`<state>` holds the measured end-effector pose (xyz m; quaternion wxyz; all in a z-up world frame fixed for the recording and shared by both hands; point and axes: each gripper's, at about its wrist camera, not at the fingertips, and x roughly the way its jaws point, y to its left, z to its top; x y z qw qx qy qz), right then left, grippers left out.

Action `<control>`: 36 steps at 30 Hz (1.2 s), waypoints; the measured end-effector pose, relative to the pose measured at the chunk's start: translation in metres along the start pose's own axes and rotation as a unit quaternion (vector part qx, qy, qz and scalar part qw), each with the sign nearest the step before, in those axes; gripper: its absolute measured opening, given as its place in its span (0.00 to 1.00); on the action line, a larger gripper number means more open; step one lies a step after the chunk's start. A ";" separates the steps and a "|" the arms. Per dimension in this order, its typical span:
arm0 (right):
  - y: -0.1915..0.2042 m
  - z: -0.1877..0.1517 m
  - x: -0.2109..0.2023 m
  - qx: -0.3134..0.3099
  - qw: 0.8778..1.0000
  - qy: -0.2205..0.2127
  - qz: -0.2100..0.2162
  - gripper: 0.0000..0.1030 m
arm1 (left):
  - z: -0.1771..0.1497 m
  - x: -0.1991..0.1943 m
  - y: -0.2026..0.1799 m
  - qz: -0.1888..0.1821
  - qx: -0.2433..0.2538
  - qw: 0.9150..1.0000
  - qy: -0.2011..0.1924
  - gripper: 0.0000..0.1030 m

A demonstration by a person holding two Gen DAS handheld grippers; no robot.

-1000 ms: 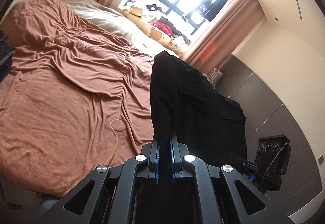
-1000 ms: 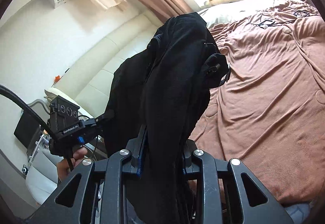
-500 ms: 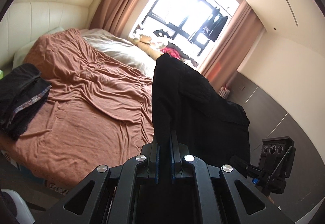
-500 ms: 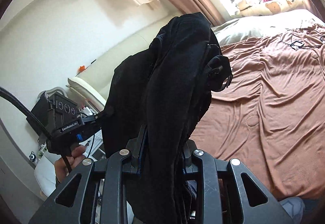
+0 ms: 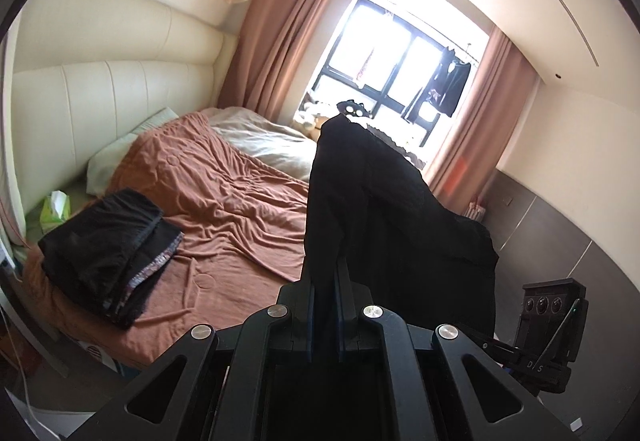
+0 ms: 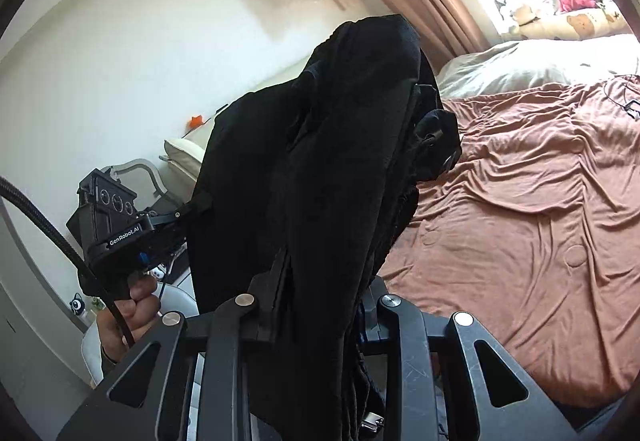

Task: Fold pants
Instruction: 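Lift the folded pants bundle with both grippers and carry it toward the headboard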

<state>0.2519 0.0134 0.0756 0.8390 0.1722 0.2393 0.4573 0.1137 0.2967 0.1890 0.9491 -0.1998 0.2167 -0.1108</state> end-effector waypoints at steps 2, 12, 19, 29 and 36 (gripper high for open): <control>0.005 0.004 0.022 -0.007 1.000 0.006 0.005 0.23 | 0.009 -0.004 0.021 0.009 -0.006 1.000 -0.004 0.08; 0.020 0.022 0.140 -0.050 0.997 0.031 0.050 0.23 | 0.040 -0.023 0.119 0.062 -0.026 0.997 -0.045 0.08; 0.018 0.037 0.223 -0.056 0.994 0.061 0.068 0.23 | 0.052 -0.013 0.179 0.113 -0.047 0.991 -0.045 0.08; 0.009 0.053 0.325 -0.051 0.991 0.096 0.080 0.23 | 0.071 0.020 0.255 0.155 -0.068 0.985 -0.041 0.08; -0.001 0.060 0.391 -0.044 0.987 0.121 0.092 0.23 | 0.093 0.059 0.290 0.200 -0.070 0.977 -0.031 0.08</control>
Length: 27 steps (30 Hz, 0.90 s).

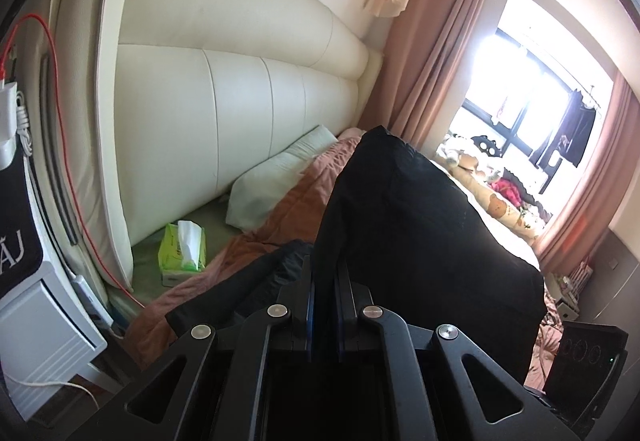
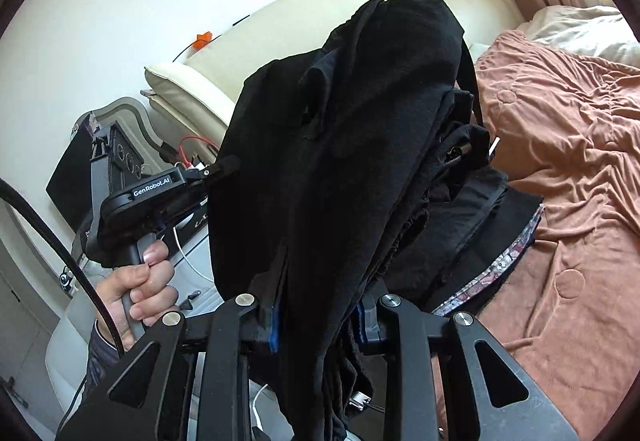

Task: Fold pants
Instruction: 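Lift the folded pants bundle with both grippers and carry it toward the headboard, then lower the bundle onto the bed beside the headboard and open both grippers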

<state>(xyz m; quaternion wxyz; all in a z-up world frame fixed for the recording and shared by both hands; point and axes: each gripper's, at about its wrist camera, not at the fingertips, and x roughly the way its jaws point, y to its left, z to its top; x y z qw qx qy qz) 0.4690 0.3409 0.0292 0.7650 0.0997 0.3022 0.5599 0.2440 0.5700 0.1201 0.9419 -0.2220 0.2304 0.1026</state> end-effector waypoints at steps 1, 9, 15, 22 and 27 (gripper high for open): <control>-0.003 0.003 0.009 -0.001 1.000 0.004 0.000 0.23 | 0.004 0.006 0.000 0.003 0.003 1.000 -0.001 0.08; -0.030 0.031 0.064 0.018 0.999 0.025 0.011 0.23 | 0.024 0.067 0.017 0.029 -0.007 0.999 0.023 0.08; -0.061 0.039 0.108 0.047 0.998 0.041 0.022 0.23 | 0.026 0.116 0.031 0.051 -0.011 0.998 0.047 0.07; -0.095 0.041 0.148 0.074 0.995 0.061 0.025 0.23 | 0.017 0.168 0.043 0.075 -0.019 0.994 0.078 0.07; -0.103 0.045 0.153 0.084 0.994 0.069 0.026 0.23 | 0.014 0.201 0.040 0.090 -0.012 0.992 0.089 0.08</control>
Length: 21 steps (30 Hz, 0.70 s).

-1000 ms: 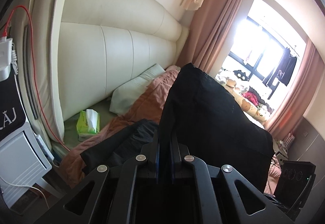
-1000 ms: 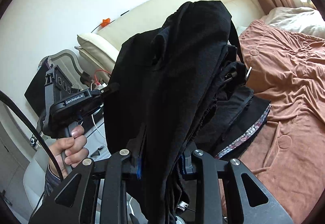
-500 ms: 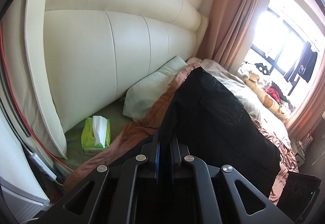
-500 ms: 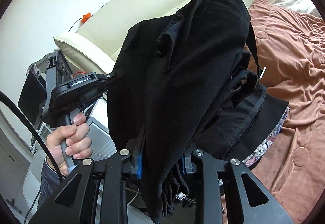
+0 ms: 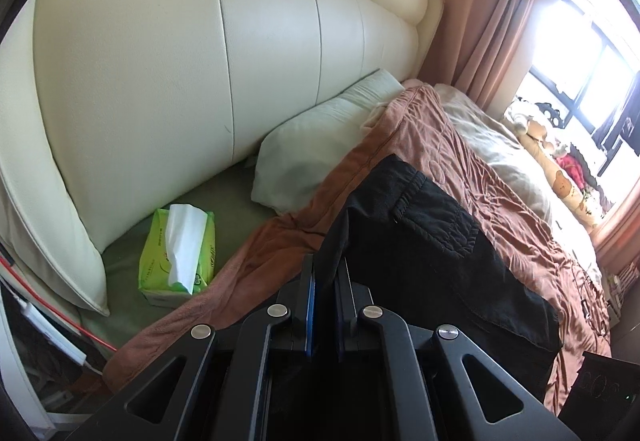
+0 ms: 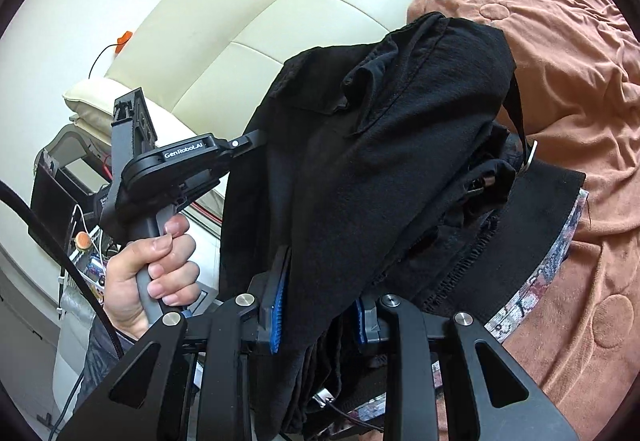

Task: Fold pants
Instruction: 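Lower the bundle onto the bed beside the headboard and open both grippers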

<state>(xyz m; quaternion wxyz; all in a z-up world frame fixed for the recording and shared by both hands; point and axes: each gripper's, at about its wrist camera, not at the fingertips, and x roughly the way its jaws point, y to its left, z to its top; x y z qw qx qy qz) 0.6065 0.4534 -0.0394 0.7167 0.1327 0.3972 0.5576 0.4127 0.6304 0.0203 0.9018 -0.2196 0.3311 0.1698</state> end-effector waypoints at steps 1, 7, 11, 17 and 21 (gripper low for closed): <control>-0.004 0.001 0.002 0.004 1.000 0.001 -0.001 0.23 | 0.000 0.007 -0.002 0.008 0.005 1.000 0.003 0.09; -0.024 0.001 0.010 0.043 0.999 0.022 -0.009 0.25 | -0.007 0.018 0.020 0.025 -0.042 0.999 0.015 0.37; -0.031 -0.002 0.009 0.063 0.998 0.028 0.005 0.27 | -0.019 -0.002 0.032 0.033 -0.040 0.999 0.005 0.44; -0.018 -0.001 -0.025 0.012 0.999 0.025 -0.028 0.30 | -0.043 -0.025 0.037 0.027 -0.027 0.999 0.009 0.45; -0.005 0.003 -0.053 -0.026 0.998 0.012 -0.060 0.30 | -0.056 -0.039 0.027 0.007 -0.025 1.000 0.008 0.45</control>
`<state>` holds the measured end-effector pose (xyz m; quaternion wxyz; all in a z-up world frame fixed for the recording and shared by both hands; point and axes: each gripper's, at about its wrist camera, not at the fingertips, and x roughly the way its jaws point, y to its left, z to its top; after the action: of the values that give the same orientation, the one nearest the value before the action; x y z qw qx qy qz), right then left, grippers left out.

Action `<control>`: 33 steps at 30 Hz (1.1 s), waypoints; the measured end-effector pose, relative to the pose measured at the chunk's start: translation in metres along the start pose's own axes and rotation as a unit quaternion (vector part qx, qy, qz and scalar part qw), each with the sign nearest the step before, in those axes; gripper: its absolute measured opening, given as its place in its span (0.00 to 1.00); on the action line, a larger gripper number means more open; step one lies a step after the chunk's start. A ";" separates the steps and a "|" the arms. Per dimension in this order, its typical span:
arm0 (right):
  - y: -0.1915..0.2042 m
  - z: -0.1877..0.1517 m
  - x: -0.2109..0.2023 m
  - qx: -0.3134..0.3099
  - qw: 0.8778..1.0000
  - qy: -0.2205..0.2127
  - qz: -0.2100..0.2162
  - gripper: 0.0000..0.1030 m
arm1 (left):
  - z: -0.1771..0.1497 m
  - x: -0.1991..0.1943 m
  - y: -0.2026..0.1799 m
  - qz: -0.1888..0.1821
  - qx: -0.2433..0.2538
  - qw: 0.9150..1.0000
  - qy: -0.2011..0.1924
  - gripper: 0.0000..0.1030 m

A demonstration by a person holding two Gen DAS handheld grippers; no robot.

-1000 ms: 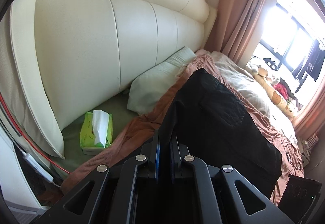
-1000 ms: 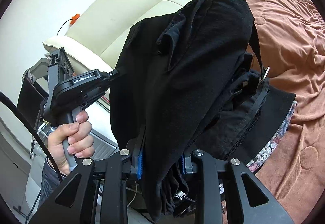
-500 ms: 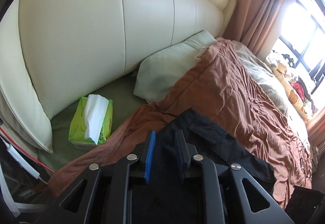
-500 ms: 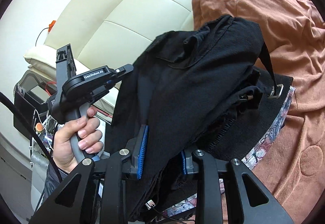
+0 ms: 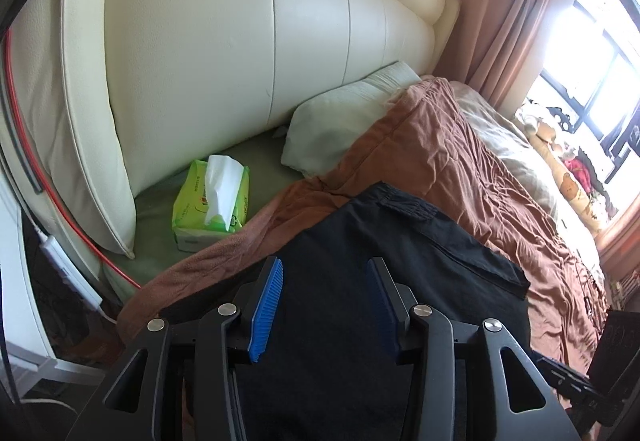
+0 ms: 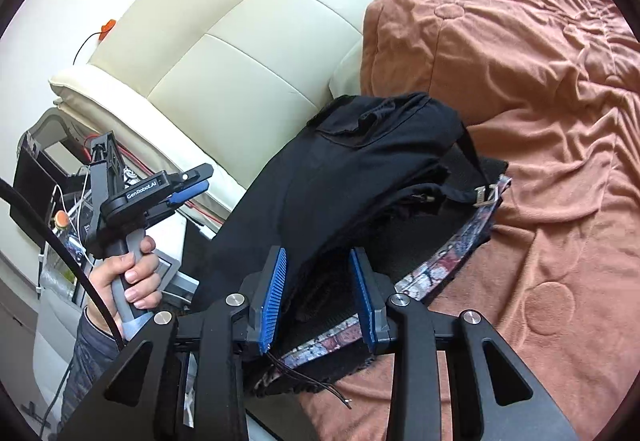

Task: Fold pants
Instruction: 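Lower the bundle onto the bed beside the headboard and open both grippers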

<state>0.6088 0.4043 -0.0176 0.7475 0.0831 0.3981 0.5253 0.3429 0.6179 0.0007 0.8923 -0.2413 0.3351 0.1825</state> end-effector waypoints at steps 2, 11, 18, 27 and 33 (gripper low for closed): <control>0.009 0.002 -0.016 -0.024 0.999 -0.015 -0.017 0.30 | -0.008 -0.006 -0.010 -0.005 0.010 1.000 0.002 0.45; 0.045 0.016 -0.021 -0.105 0.993 -0.027 -0.050 0.30 | -0.034 -0.017 -0.039 -0.012 0.040 0.999 0.021 0.45; 0.061 0.019 0.016 -0.160 0.986 -0.008 -0.042 0.30 | -0.049 -0.005 -0.036 -0.022 0.019 0.998 0.049 0.45; 0.045 0.014 0.054 -0.199 0.977 0.005 -0.079 0.18 | -0.065 0.020 -0.033 -0.017 0.011 0.997 0.078 0.34; 0.020 0.000 0.063 -0.206 0.975 0.023 -0.078 0.17 | -0.074 0.034 -0.038 -0.019 0.015 0.996 0.087 0.34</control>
<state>0.6025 0.4666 -0.0390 0.7776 -0.1157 0.3040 0.5381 0.3477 0.5512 -0.0597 0.8667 -0.2487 0.4093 0.1392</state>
